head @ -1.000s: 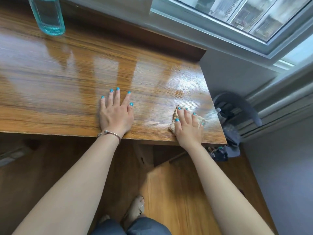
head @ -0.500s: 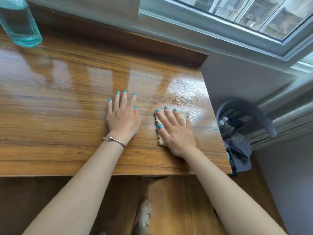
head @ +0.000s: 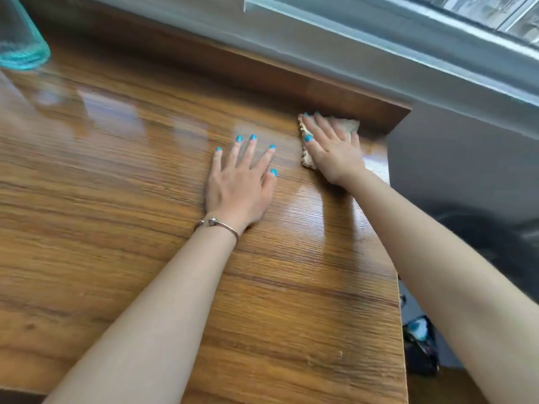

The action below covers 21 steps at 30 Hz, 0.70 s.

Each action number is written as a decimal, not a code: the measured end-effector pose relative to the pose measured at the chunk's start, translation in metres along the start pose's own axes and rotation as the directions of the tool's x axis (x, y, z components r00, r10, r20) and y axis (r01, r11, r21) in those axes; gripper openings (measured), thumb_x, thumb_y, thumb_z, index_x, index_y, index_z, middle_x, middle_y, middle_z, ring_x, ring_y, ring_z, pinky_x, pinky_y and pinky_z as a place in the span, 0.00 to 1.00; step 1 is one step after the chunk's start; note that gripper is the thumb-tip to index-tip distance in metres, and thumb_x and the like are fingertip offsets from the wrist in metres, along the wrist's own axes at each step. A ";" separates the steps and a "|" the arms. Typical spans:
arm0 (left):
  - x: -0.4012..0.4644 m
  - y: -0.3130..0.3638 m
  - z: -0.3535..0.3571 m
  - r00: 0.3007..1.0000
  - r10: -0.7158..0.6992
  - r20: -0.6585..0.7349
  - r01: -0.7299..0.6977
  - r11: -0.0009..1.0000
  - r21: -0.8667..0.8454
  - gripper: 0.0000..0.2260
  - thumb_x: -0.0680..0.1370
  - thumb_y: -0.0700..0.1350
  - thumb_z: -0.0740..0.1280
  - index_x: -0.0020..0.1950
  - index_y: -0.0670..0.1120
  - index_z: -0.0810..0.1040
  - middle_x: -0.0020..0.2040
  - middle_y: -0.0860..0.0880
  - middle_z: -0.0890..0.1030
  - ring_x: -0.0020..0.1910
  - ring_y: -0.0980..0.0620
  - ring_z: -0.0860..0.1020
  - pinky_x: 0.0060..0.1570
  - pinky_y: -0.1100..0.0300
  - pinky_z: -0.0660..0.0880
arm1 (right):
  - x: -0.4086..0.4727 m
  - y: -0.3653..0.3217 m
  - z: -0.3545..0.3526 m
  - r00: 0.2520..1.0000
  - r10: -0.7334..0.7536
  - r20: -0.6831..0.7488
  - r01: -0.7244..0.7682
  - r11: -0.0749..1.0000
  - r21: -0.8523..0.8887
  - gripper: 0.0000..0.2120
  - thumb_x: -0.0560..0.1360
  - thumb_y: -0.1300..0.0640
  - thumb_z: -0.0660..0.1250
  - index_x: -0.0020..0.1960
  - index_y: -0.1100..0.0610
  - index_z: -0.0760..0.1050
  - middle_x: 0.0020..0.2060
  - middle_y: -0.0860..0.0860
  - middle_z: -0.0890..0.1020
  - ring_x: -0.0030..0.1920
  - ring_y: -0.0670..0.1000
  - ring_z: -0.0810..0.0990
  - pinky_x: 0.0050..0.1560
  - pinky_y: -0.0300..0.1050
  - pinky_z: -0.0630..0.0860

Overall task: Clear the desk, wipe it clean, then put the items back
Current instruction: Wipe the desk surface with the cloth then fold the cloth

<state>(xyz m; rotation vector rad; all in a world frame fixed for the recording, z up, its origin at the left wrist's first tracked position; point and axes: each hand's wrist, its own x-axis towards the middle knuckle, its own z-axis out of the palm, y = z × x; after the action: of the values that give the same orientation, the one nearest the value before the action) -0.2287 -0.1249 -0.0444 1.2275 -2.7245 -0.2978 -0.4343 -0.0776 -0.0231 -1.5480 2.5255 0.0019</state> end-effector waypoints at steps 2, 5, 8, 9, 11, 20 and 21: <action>-0.001 0.002 -0.001 1.000 -0.005 0.003 0.005 1.000 0.014 0.23 0.82 0.58 0.46 0.78 0.60 0.51 0.80 0.52 0.49 0.79 0.50 0.46 0.75 0.45 0.45 | -0.034 -0.009 0.006 1.000 -0.008 0.001 0.008 1.000 0.013 0.24 0.82 0.43 0.42 0.78 0.38 0.44 0.79 0.43 0.48 0.79 0.51 0.44 0.74 0.62 0.44; -0.001 0.003 0.000 1.000 0.002 0.010 -0.002 1.000 0.020 0.23 0.82 0.57 0.46 0.78 0.60 0.50 0.80 0.52 0.49 0.79 0.50 0.46 0.75 0.45 0.45 | -0.127 -0.020 0.019 0.994 -0.112 0.007 0.112 0.994 0.011 0.27 0.79 0.39 0.36 0.77 0.36 0.42 0.79 0.40 0.46 0.79 0.49 0.42 0.74 0.58 0.41; -0.001 0.001 -0.001 1.000 0.006 0.019 -0.006 1.000 0.013 0.23 0.82 0.57 0.45 0.78 0.60 0.50 0.80 0.51 0.49 0.79 0.49 0.46 0.75 0.45 0.44 | -0.168 -0.016 0.022 0.988 -0.145 0.054 0.142 0.988 0.056 0.25 0.79 0.39 0.36 0.76 0.33 0.40 0.78 0.37 0.45 0.78 0.45 0.39 0.75 0.54 0.38; -0.002 0.002 -0.002 1.000 0.008 0.021 -0.009 1.000 0.013 0.23 0.82 0.58 0.44 0.78 0.60 0.50 0.80 0.51 0.49 0.79 0.49 0.46 0.75 0.45 0.44 | -0.157 -0.010 0.019 0.990 -0.135 0.039 0.133 0.990 0.054 0.24 0.80 0.39 0.36 0.76 0.32 0.40 0.78 0.37 0.45 0.78 0.45 0.40 0.75 0.53 0.38; -0.003 0.002 -0.003 0.999 0.018 0.028 -0.019 1.000 0.016 0.24 0.82 0.59 0.44 0.78 0.60 0.49 0.80 0.51 0.48 0.79 0.49 0.46 0.75 0.45 0.43 | -0.111 0.005 0.012 0.998 -0.062 -0.006 0.062 0.997 0.048 0.23 0.82 0.41 0.40 0.76 0.33 0.42 0.78 0.39 0.47 0.78 0.46 0.42 0.75 0.55 0.40; -0.002 -0.001 -0.003 0.999 0.017 0.045 -0.019 0.999 0.043 0.24 0.82 0.60 0.44 0.78 0.60 0.49 0.80 0.52 0.48 0.79 0.50 0.46 0.75 0.46 0.43 | -0.090 0.011 0.015 0.997 0.075 -0.030 -0.072 0.995 0.074 0.24 0.82 0.44 0.42 0.77 0.36 0.43 0.79 0.42 0.47 0.79 0.49 0.42 0.75 0.60 0.42; -0.003 0.000 -0.005 0.999 0.011 0.044 -0.014 0.998 0.057 0.25 0.82 0.60 0.44 0.79 0.59 0.49 0.80 0.52 0.48 0.79 0.49 0.45 0.75 0.46 0.43 | -0.122 0.008 0.020 1.000 0.014 -0.028 -0.012 0.998 0.060 0.24 0.82 0.42 0.40 0.77 0.35 0.41 0.79 0.40 0.46 0.78 0.48 0.41 0.75 0.58 0.41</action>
<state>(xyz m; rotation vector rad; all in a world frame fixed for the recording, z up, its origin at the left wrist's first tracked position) -0.2255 -0.1229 -0.0398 1.2322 -2.7950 -0.2491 -0.3840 0.0355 -0.0249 -1.5197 2.5328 -0.0930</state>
